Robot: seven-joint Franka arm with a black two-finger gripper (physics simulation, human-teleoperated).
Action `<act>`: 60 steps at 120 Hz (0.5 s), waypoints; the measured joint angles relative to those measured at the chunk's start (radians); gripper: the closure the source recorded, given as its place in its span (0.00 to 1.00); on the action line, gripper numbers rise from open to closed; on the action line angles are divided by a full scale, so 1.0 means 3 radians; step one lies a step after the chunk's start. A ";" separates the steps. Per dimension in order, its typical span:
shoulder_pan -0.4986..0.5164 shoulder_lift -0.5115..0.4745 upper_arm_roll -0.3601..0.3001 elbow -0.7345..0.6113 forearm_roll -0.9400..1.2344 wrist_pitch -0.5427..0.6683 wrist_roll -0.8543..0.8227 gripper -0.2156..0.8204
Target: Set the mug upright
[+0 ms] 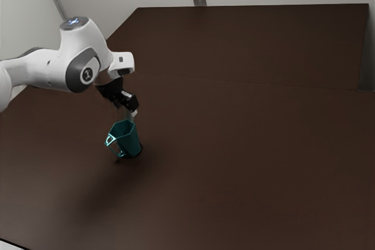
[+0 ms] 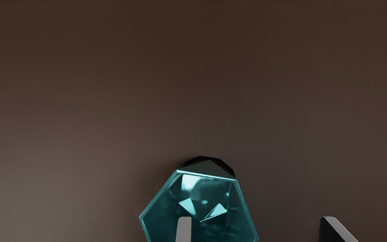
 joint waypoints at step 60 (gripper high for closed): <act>0.0184 0.1039 -0.0016 0.2112 -0.0279 -0.1611 -0.0247 0.23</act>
